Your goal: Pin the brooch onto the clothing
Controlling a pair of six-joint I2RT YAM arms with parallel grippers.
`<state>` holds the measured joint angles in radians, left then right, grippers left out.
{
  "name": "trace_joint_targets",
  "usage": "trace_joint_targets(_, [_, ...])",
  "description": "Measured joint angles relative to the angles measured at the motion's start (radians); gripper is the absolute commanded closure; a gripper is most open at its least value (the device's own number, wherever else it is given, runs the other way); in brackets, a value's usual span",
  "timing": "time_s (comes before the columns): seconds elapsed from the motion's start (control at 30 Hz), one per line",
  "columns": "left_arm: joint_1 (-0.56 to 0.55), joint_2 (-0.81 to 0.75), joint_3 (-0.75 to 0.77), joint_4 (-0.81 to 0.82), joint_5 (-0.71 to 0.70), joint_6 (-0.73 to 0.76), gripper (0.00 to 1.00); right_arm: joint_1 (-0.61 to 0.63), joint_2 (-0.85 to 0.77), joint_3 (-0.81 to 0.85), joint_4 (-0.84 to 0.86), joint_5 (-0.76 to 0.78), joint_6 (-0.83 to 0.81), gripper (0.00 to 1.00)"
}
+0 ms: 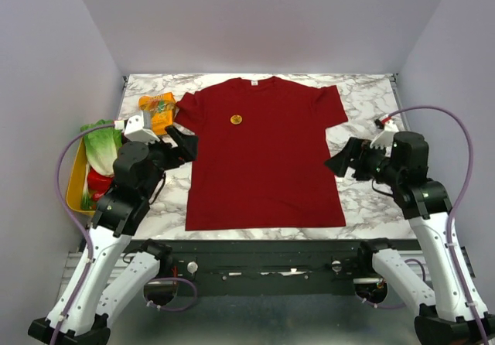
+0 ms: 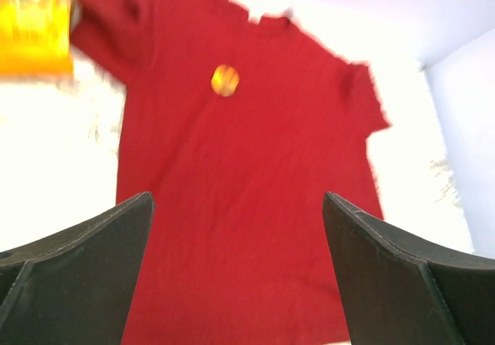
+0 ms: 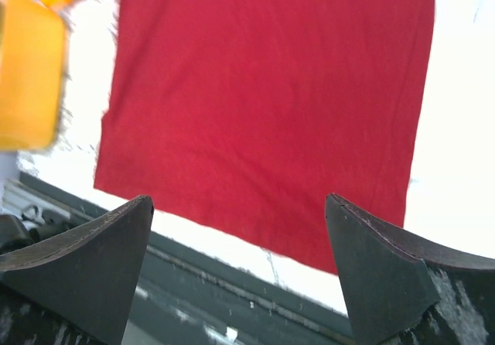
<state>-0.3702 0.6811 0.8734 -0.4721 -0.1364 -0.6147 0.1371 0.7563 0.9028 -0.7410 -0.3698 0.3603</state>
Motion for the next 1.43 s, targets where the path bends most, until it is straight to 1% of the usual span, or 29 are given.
trace_joint_targets(0.2, [0.0, -0.02, 0.088, 0.084, -0.028, 0.053, 0.01, 0.0, -0.034, 0.186, 0.054, 0.042, -0.041, 0.0])
trace_joint_targets(0.33, [0.0, -0.025, 0.094, 0.109, -0.044, 0.069, 0.01, 0.0, -0.067, 0.241, 0.089, 0.063, -0.051, 0.0])
trace_joint_targets(0.7, [0.0, -0.052, 0.068, 0.116, -0.062, 0.077, 0.01, 0.0, -0.063, 0.232, 0.098, 0.07, -0.056, 0.0])
trace_joint_targets(1.27, [0.0, -0.009, 0.065, 0.138, -0.06, 0.08, 0.02, 0.0, -0.051, 0.194, 0.118, 0.072, -0.055, 0.0])
trace_joint_targets(1.43, [0.0, -0.009, 0.044, 0.161, -0.032, 0.082, 0.01, 0.0, -0.051, 0.187, 0.119, 0.079, -0.055, 0.0])
